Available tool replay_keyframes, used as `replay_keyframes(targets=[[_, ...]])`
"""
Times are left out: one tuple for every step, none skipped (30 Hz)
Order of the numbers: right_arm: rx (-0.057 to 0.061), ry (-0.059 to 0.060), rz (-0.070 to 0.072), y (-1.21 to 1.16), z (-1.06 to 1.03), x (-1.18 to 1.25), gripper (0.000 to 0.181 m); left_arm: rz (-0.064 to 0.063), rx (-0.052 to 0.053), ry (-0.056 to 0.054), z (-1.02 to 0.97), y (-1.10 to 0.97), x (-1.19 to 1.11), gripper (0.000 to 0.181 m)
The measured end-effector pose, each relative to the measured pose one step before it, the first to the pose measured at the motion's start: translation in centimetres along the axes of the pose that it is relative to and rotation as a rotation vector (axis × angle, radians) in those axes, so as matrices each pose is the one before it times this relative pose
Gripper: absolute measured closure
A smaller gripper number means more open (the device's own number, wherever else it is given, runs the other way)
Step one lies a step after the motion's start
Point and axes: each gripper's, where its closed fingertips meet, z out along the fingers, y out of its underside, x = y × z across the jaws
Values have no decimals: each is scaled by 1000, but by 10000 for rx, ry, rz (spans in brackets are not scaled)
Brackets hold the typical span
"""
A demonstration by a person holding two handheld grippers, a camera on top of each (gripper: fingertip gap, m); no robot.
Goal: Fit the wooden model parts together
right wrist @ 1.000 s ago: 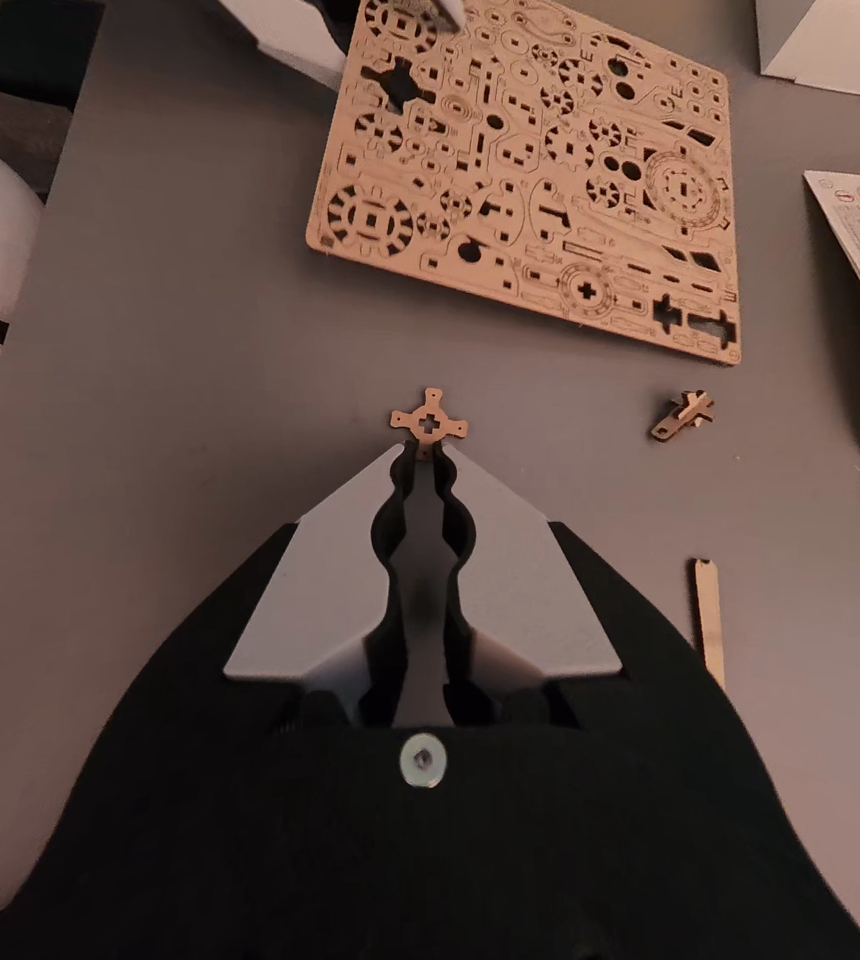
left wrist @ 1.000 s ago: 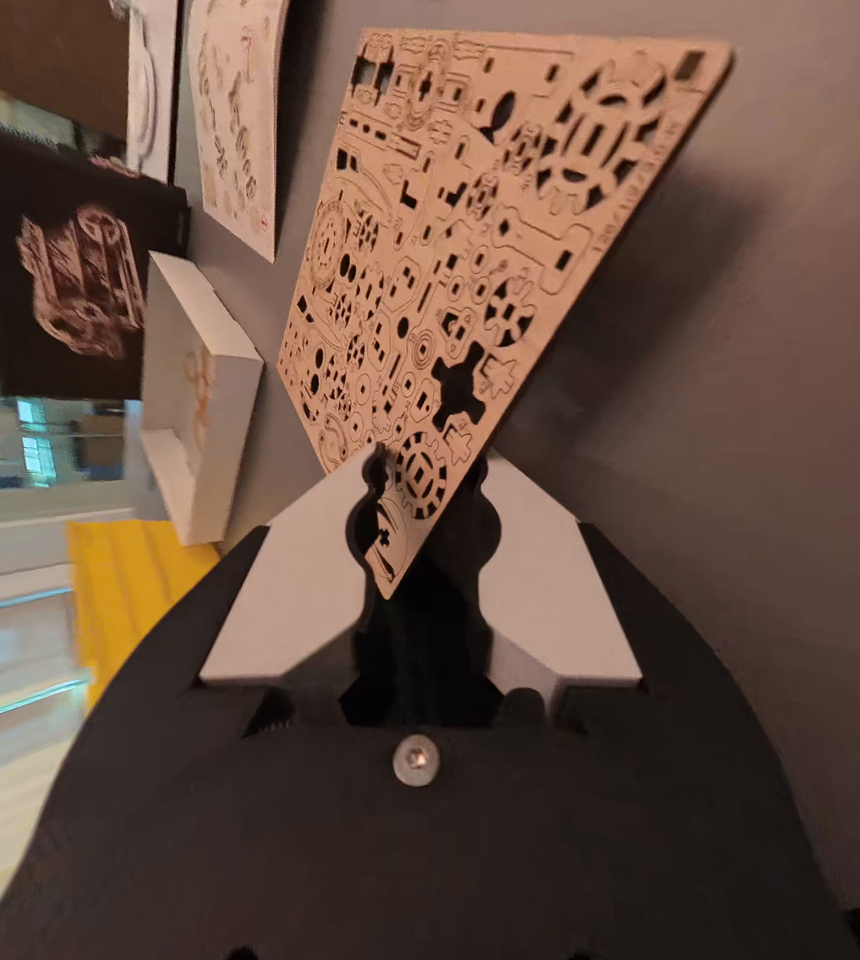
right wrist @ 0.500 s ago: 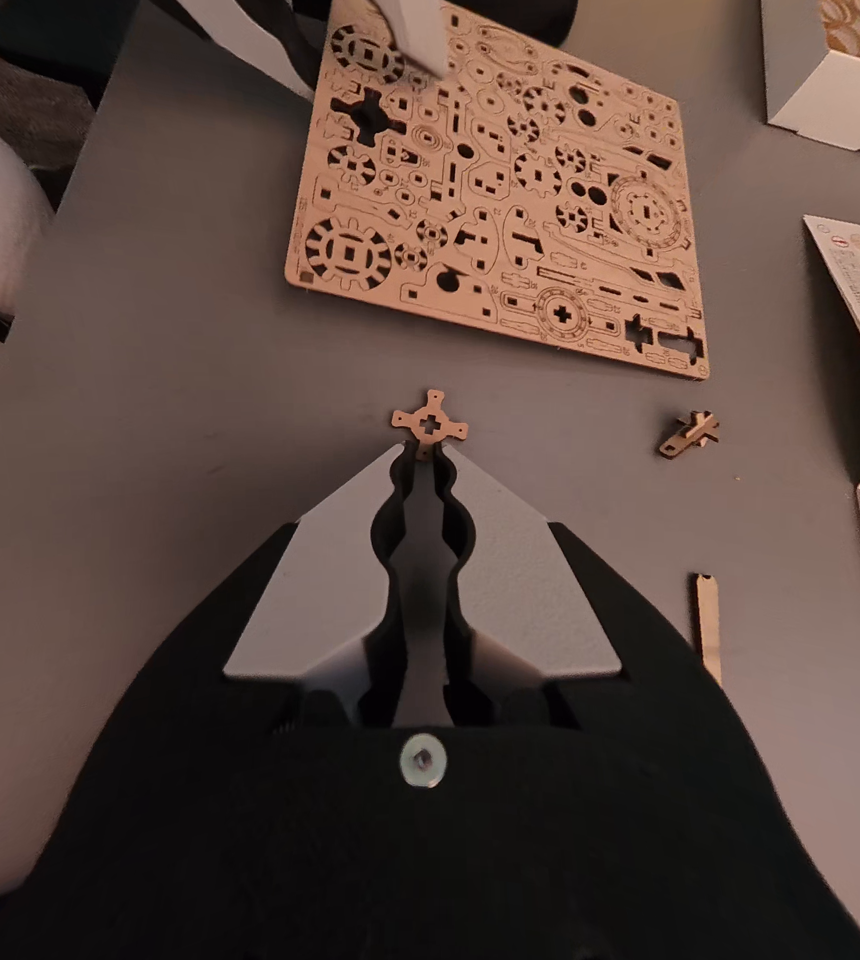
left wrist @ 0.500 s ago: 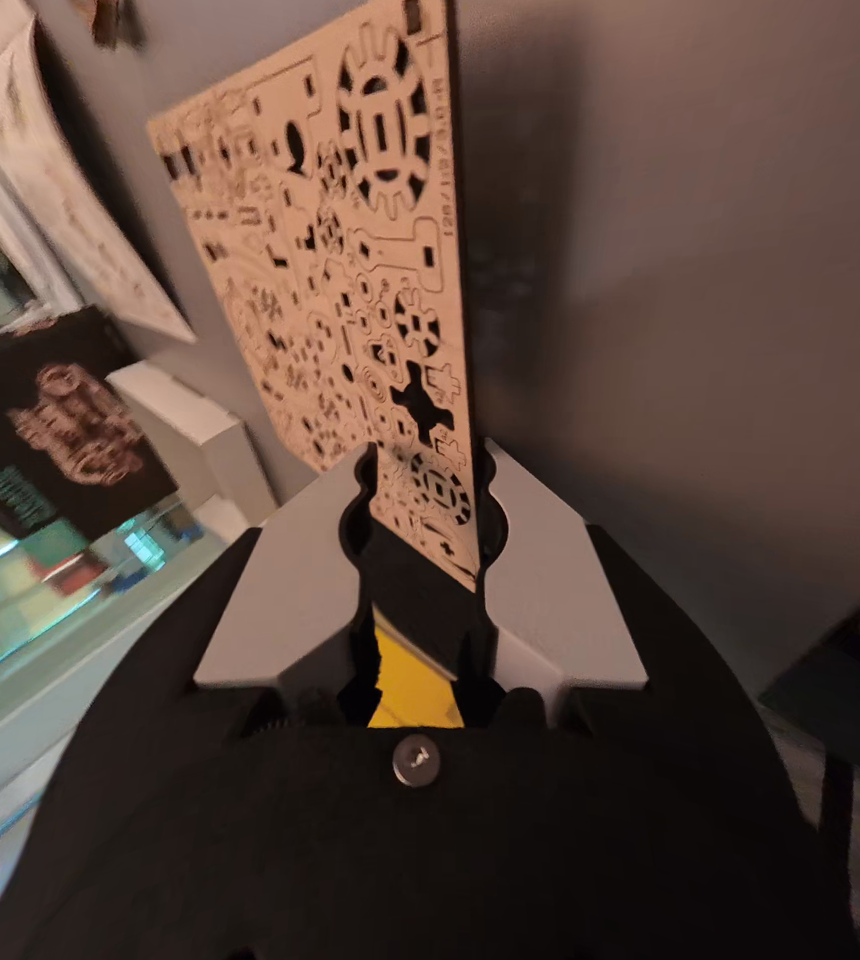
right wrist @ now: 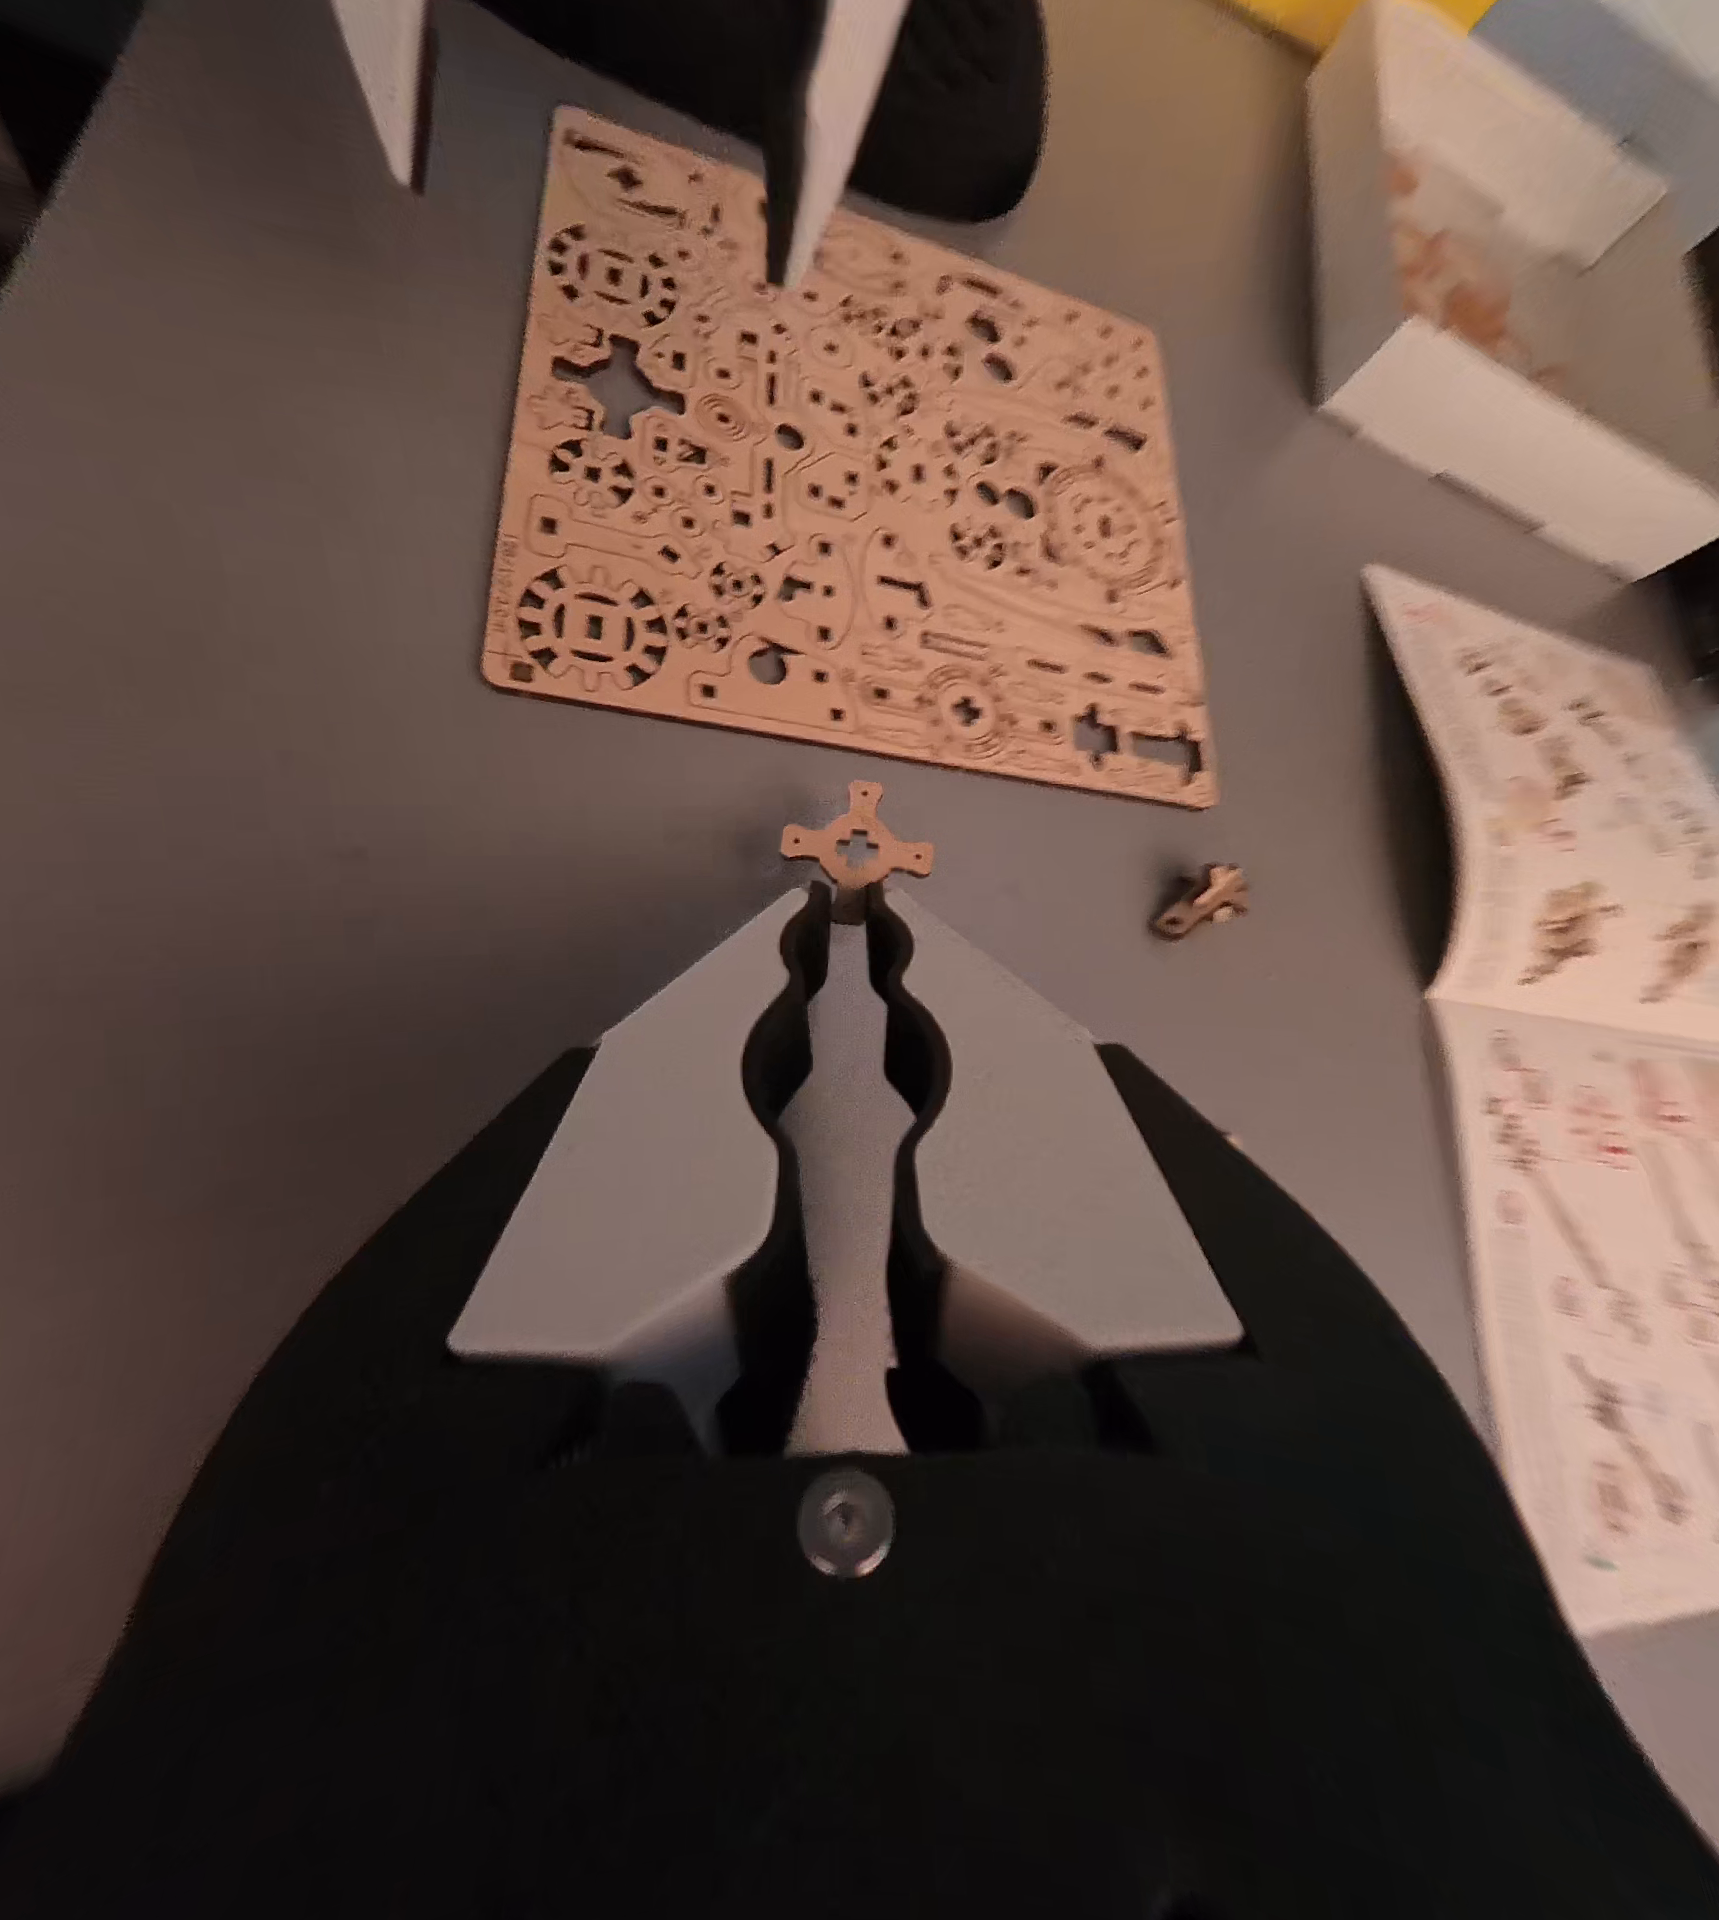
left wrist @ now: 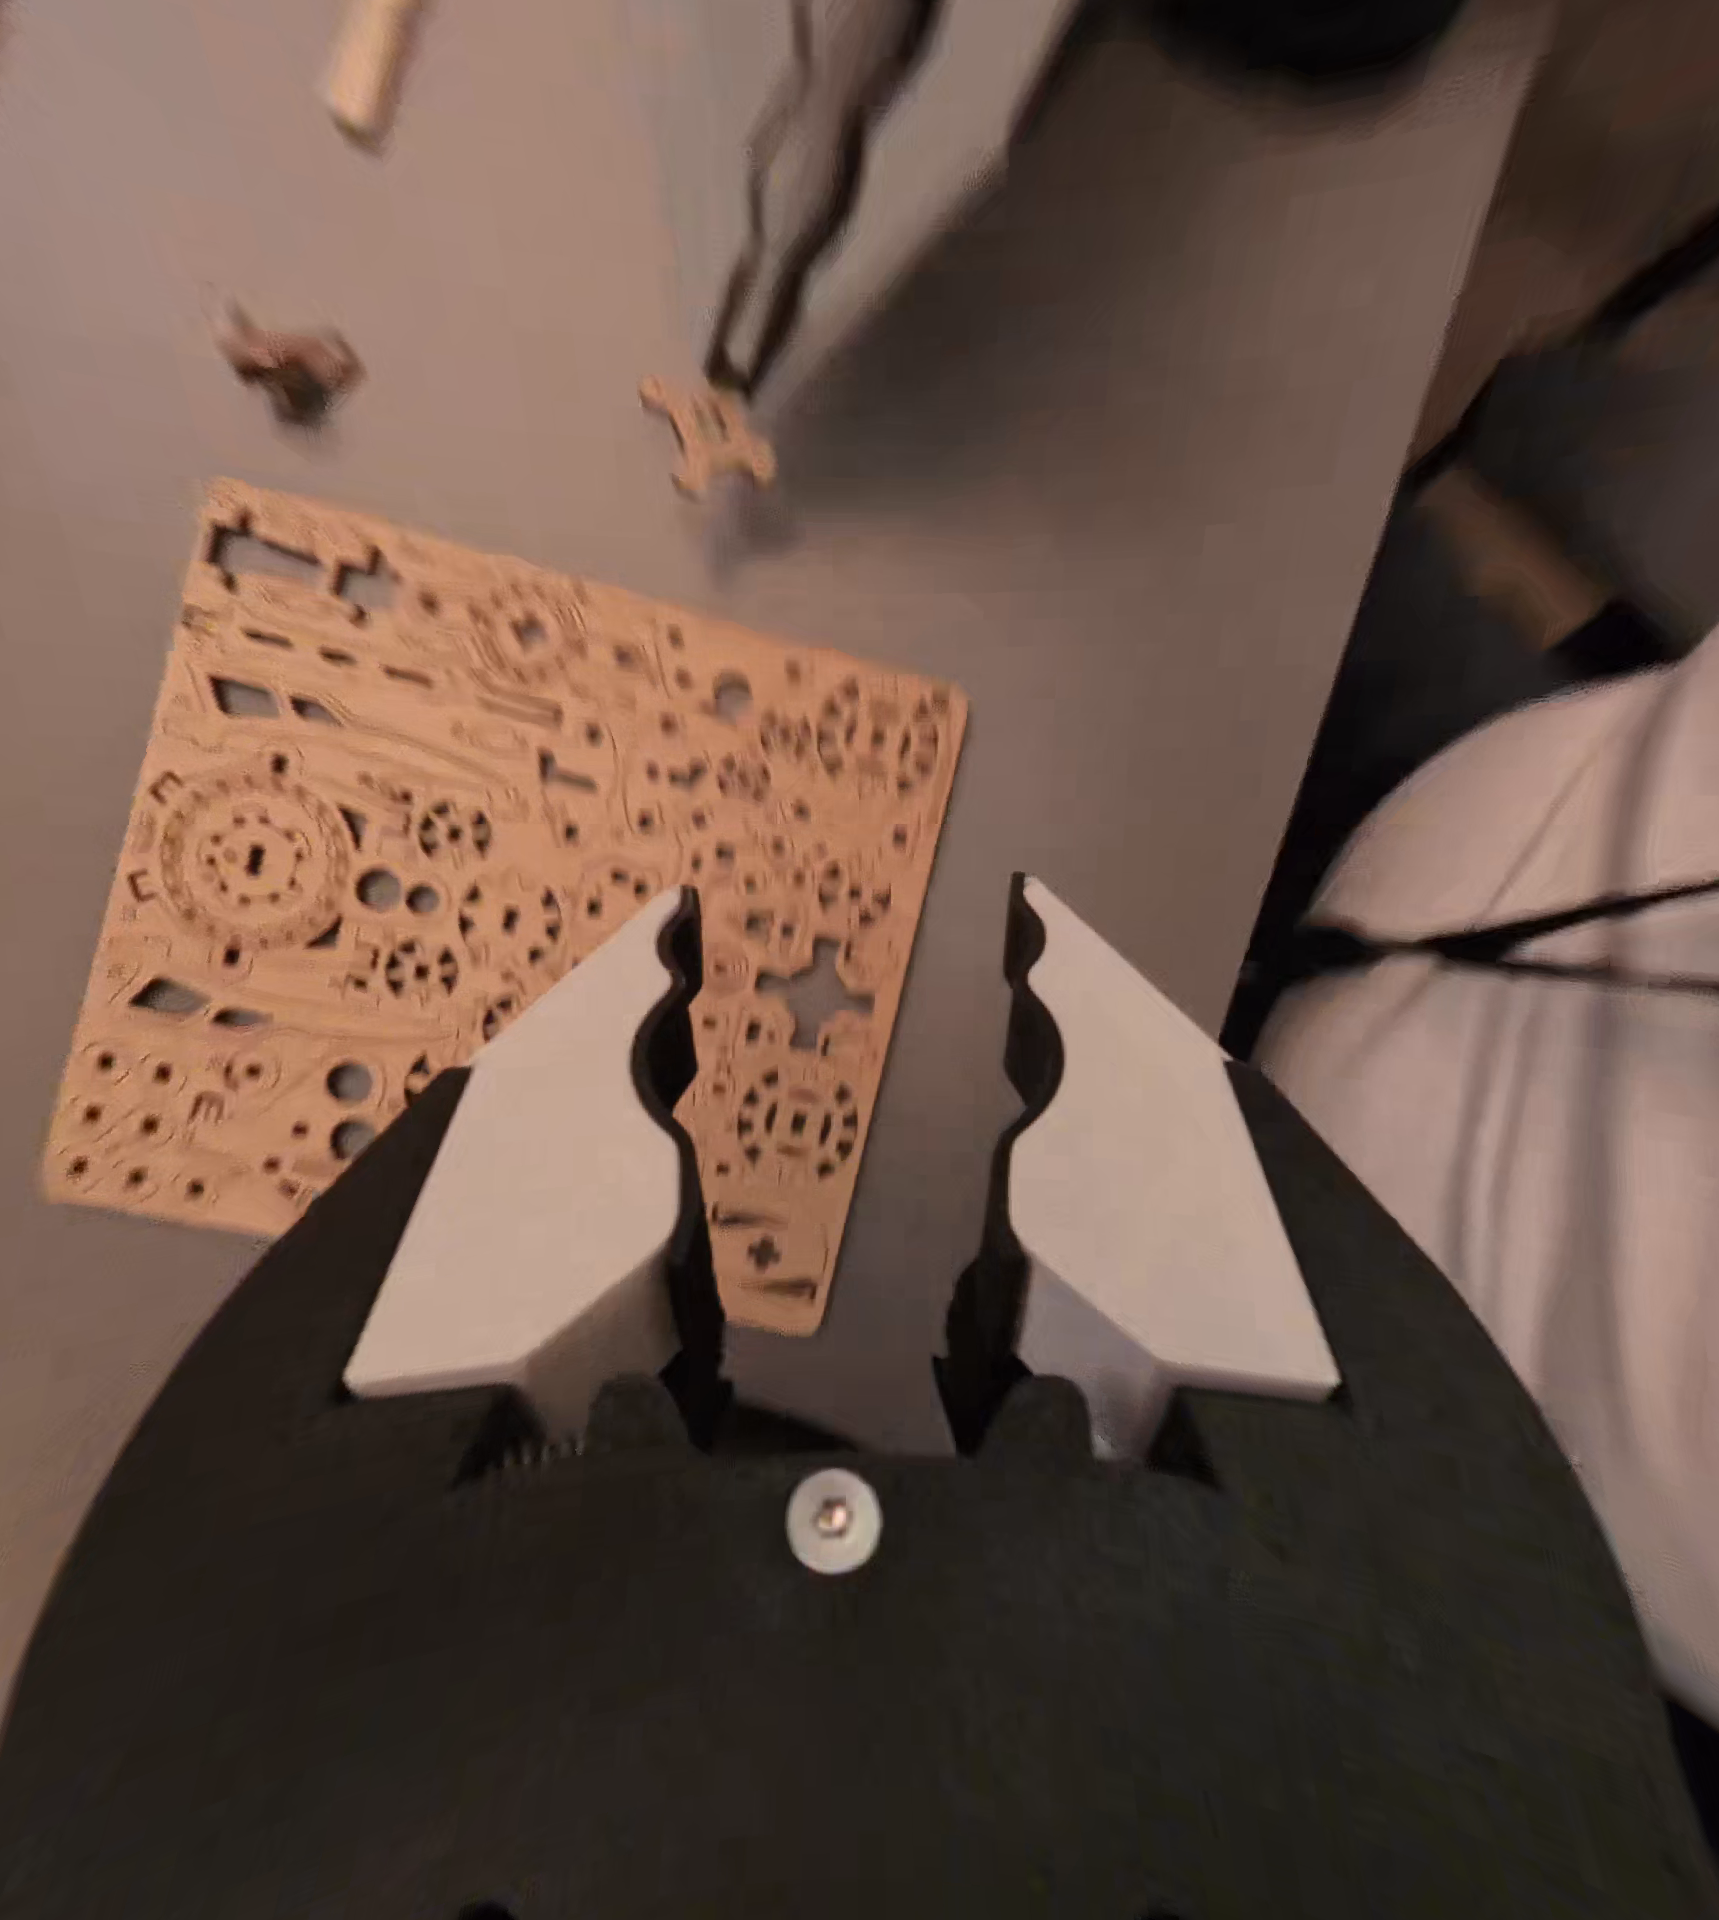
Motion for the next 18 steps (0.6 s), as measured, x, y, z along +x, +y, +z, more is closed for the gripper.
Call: replay_keyframes(targets=[[176, 417, -321, -460, -282, 454, 176, -676, 909, 536, -413, -1199, -447, 124], [201, 381, -266, -524, -250, 396, 176, -650, 786, 602, -262, -1089, -417, 124], [181, 454, -248, -520, -211, 506, 176, -648, 700, 726, -107, -1048, -244, 126], [128, 471, -280, -459, -172, 499, 176, -676, 663, 842, 1, -1070, -63, 130], [70, 414, -340, -379, -137, 384, 176, -662, 628, 939, 55, -1058, 126, 132], [16, 458, -381, -316, -97, 419, 176, -589, 534, 849, 77, -937, 68, 138], [-27, 458, -415, -257, -67, 407, 176, -414, 383, 583, 96, -721, -160, 140], [-11, 313, -378, -276, -14, 200, 176, -198, 213, 341, 124, -467, -334, 141], [31, 233, -249, -336, 26, 146, 176, -66, 34, 125, 148, -227, -464, 141], [37, 144, -107, -348, 73, 95, 176, 4, -81, 23, 175, -66, -467, 140], [12, 100, 15, -264, 126, 123, 176, 46, -69, 49, 168, -86, -297, 140], [28, 78, 86, -254, 143, 152, 176, 56, -26, 28, 119, -140, -252, 141], [113, 21, 74, -361, 122, 108, 176, 58, -27, -38, 72, -143, -302, 142], [102, -36, 53, -349, 137, 46, 176, 67, -16, -4, 26, -153, -226, 143], [26, 28, 5, -203, 160, 153, 176, 56, 3, 72, 0, -160, -73, 145], [-67, 45, -5, -40, 209, 221, 176, 41, 12, 87, -39, -149, -26, 147], [-6, 11, -7, -91, 191, 163, 176, 48, 13, 87, -58, -112, 10, 148], [88, -16, -8, -220, 173, 105, 176, 51, 19, 79, -95, -91, 6, 151]])
